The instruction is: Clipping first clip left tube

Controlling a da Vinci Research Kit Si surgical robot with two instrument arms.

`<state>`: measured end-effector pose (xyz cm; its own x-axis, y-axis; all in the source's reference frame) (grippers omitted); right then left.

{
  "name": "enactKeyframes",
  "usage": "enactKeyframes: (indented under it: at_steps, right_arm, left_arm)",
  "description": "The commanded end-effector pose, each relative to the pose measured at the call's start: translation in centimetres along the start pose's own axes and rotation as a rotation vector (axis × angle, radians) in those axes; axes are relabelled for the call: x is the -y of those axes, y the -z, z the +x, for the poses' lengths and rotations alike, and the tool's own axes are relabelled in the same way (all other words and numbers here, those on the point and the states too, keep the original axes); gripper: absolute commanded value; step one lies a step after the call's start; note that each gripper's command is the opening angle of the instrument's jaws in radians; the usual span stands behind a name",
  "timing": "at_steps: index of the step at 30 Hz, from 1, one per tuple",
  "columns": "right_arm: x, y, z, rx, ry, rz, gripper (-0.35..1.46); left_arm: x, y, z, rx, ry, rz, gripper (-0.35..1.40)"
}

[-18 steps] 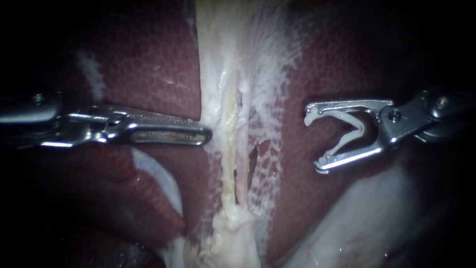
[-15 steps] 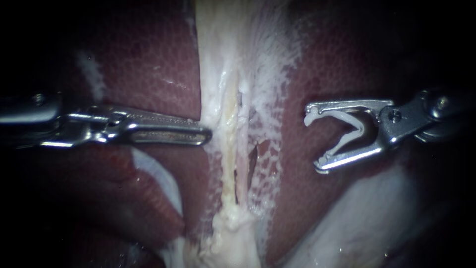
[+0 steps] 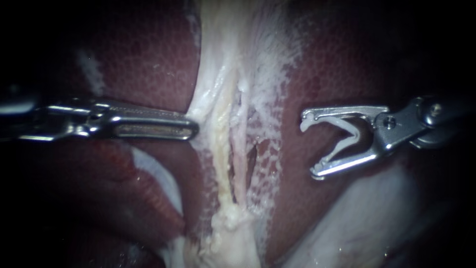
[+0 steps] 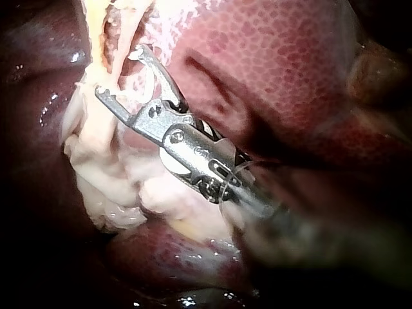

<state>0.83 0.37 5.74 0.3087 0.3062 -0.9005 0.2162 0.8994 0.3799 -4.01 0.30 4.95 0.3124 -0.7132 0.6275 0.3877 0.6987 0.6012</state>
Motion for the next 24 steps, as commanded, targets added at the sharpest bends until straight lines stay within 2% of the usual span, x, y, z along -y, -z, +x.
enactKeyframes:
  at_steps: [1, 7, 24]
  right_arm:
    - [0.02, -0.04, -0.03, 0.007, 0.003, 0.007, 0.59]
    - [0.12, -0.3, -0.19, 0.039, -0.004, 0.035, 0.59]
    - [0.23, -1.36, -0.55, 0.047, -0.054, 0.121, 0.58]
  left_arm:
    - [0.01, 0.03, -0.03, 0.004, 0.003, -0.001, -0.35]
    - [0.08, 0.12, -0.13, 0.016, 0.009, -0.007, -0.35]
    - [0.13, 0.13, -0.15, 0.017, 0.004, -0.01, -0.35]
